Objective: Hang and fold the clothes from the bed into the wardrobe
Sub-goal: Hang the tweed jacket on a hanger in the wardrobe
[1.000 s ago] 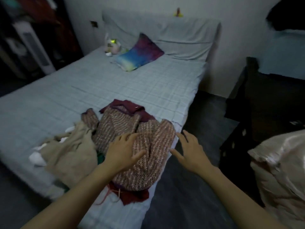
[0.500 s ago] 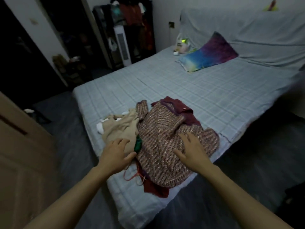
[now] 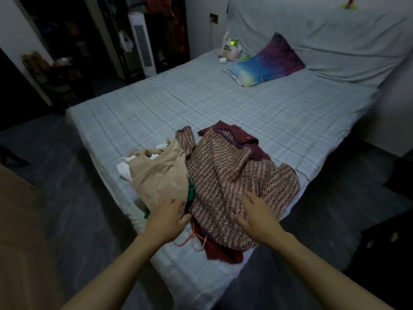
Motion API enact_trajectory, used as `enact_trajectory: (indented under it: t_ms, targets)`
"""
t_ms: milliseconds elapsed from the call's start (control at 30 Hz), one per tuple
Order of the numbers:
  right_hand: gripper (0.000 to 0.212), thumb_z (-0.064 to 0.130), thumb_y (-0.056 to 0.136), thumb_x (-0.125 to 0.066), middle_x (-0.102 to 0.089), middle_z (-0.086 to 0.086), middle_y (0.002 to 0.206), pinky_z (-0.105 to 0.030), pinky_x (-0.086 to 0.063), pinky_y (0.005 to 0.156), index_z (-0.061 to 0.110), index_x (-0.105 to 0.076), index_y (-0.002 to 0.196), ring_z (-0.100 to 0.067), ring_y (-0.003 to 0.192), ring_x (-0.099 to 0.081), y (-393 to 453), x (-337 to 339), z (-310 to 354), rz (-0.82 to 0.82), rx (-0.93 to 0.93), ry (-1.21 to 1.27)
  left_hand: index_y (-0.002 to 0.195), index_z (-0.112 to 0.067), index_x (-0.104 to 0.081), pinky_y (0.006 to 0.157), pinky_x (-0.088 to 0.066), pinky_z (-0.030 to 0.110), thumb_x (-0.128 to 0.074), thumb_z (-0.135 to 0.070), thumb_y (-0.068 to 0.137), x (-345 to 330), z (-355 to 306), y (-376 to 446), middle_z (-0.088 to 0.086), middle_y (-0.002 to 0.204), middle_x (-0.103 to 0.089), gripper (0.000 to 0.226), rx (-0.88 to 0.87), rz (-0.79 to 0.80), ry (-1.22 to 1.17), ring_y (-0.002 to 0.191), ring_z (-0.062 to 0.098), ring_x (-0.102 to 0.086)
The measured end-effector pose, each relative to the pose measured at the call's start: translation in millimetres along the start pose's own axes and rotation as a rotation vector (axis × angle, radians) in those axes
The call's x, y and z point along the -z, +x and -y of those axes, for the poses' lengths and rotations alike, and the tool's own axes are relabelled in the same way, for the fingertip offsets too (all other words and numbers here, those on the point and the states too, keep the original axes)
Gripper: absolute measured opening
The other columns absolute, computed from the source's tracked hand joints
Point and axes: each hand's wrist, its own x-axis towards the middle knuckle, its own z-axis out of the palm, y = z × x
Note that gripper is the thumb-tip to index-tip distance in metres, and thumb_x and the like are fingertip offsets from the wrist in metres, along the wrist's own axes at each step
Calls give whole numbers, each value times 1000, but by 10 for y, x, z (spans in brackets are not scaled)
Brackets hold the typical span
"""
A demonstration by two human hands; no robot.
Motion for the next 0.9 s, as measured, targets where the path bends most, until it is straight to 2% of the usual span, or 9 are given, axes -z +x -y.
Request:
enact_trajectory:
  t_ms: [167, 267, 433, 567, 800, 900]
  targets:
    - [62, 46, 96, -50, -27, -8, 157, -42, -30, 116, 20, -34, 149, -26, 143, -27, 146, -427, 429, 31, -106, -2, 131, -27, -52, 86, -47, 35, -55, -50, 90, -183, 515, 230, -2, 124, -58, 47, -164, 63, -59, 110, 20, -54]
    - [56, 41, 94, -53, -37, -5, 150, -38, -34, 113, 20, -41, 145, -25, 136, -37, 210, -663, 552, 32, -118, -1, 129, -27, -51, 85, -47, 34, -51, -48, 92, -322, 693, 382, -4, 123, -58, 42, -250, 124, -71, 109, 19, -54]
    - [52, 37, 95, -54, -43, -1, 145, -37, -36, 110, 19, -45, 143, -20, 132, -41, 277, -1057, 579, 43, -179, 33, 123, -23, -56, 84, -46, 33, -57, -43, 90, -622, 830, 583, -2, 121, -59, 38, -333, 177, -96, 109, 18, -54]
    - [49, 31, 92, -58, -50, -1, 139, -35, -40, 104, 19, -50, 139, -20, 125, -46, 431, -1383, 419, 36, -216, 12, 127, -19, -57, 89, -47, 37, -59, -35, 92, -941, 913, 830, 2, 124, -59, 39, -370, 231, -130, 113, 23, -53]
    - [66, 28, 87, -62, -41, -2, 147, -36, -34, 108, 22, -36, 148, -23, 131, -40, 541, -1919, 47, 99, -281, -103, 133, -20, -51, 89, -49, 41, -59, -26, 91, -1625, 978, 1192, 2, 130, -52, 44, -506, 324, -10, 116, 23, -48]
    - [76, 19, 83, -63, -38, -2, 149, -37, -32, 109, 21, -30, 152, -26, 134, -37, 522, -2134, -101, 158, -271, -210, 135, -19, -47, 93, -46, 39, -57, -22, 89, -1925, 960, 1340, 3, 136, -47, 47, -591, 351, 116, 122, 24, -43]
